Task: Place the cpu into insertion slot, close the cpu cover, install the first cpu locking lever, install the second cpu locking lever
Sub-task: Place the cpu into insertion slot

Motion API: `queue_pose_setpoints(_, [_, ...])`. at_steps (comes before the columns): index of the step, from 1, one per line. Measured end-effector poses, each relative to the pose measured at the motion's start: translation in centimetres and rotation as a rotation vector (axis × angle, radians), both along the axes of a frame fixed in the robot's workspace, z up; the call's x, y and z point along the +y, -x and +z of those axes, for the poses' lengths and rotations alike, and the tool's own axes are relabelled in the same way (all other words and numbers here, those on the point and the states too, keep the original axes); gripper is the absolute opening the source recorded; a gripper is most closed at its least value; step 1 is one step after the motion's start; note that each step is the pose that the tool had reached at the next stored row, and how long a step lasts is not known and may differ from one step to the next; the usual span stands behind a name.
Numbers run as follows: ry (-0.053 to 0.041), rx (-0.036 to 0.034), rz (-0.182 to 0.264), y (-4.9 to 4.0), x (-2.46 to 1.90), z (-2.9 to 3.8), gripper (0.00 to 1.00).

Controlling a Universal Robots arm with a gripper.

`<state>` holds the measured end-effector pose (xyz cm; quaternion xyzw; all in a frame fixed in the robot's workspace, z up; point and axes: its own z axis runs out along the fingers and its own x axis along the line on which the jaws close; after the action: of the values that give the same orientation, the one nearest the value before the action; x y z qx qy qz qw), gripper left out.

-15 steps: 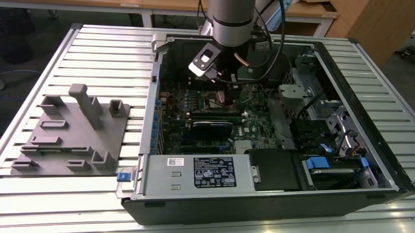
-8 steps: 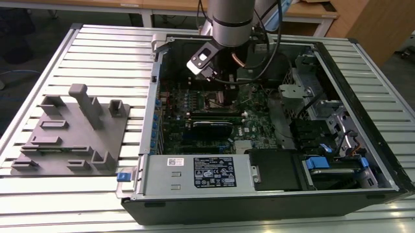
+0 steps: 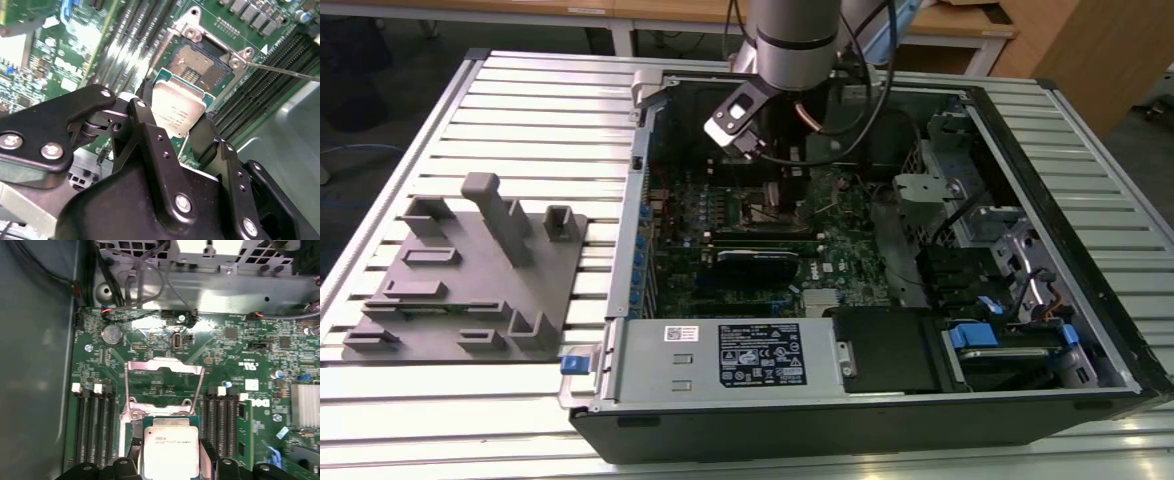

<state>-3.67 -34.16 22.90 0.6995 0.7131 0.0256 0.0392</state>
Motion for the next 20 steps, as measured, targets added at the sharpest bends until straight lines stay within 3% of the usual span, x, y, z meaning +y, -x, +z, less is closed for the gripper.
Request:
queue_pose_setpoints(5, [-0.0001, -0.0001, -0.012, 0.06, 0.43, -0.35, 0.54])
queue_pose_setpoints(10, [-0.0004, -0.0001, -0.015, 0.70, 0.46, -0.43, 0.54])
queue_pose_setpoints(20, [-0.0002, 0.0001, -0.020, 0.76, 0.49, -0.60, 0.54])
